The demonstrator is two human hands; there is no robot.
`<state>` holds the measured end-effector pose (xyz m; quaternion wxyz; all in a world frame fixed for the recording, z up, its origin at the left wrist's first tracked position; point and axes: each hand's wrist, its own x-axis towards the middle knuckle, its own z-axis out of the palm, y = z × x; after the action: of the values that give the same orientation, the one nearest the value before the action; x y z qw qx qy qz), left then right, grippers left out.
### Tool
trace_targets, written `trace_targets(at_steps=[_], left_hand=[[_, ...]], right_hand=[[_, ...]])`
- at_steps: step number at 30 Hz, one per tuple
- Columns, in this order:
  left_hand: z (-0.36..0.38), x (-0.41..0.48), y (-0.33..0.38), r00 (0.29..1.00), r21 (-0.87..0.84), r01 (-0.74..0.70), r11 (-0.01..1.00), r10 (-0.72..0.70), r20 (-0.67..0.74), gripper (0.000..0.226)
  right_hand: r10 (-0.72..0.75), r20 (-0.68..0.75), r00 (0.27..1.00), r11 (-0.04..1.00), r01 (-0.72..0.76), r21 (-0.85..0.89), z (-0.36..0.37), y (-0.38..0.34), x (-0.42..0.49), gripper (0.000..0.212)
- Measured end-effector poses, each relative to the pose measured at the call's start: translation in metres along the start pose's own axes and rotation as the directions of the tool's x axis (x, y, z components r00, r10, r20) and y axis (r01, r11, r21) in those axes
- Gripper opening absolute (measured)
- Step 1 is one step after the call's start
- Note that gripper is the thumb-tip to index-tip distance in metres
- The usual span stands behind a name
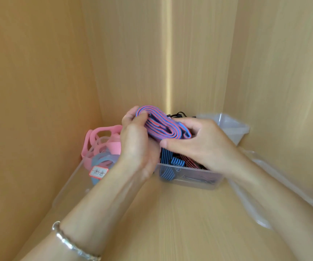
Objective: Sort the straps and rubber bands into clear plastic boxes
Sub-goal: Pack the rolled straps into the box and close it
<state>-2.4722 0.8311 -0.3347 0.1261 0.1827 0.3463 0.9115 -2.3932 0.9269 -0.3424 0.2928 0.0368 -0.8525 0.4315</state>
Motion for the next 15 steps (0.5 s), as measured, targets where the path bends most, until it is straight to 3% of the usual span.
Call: trace_targets(at_steps=[3, 5, 7, 10, 15], left_hand=[[-0.001, -0.007, -0.001, 0.985, 0.311, -0.087, 0.946, 0.035, 0.17, 0.014], [-0.004, -0.011, 0.0, 0.956, 0.561, -0.192, 0.806, 0.024, 0.293, 0.004], [-0.011, -0.01, -0.002, 0.914, 0.725, -0.327, 0.606, 0.01, 0.404, 0.01], [-0.019, -0.006, -0.008, 0.859, 0.812, -0.445, 0.379, -0.077, 0.506, 0.038], [-0.028, 0.0, -0.003, 0.846, 0.871, -0.436, 0.226, -0.228, 0.482, 0.044]], right_hand=[[0.17, 0.044, 0.984, 0.97, -0.175, 0.168, -0.03, -0.001, 0.001, 0.004], [0.285, 0.027, 0.958, 0.933, -0.284, 0.22, -0.052, 0.001, 0.0, 0.006], [0.377, 0.032, 0.926, 0.895, -0.372, 0.244, -0.07, 0.003, -0.001, 0.013], [0.464, 0.11, 0.879, 0.865, -0.476, 0.158, -0.079, 0.007, -0.003, 0.021], [0.531, 0.174, 0.829, 0.824, -0.554, 0.123, -0.076, 0.008, -0.002, 0.024]])
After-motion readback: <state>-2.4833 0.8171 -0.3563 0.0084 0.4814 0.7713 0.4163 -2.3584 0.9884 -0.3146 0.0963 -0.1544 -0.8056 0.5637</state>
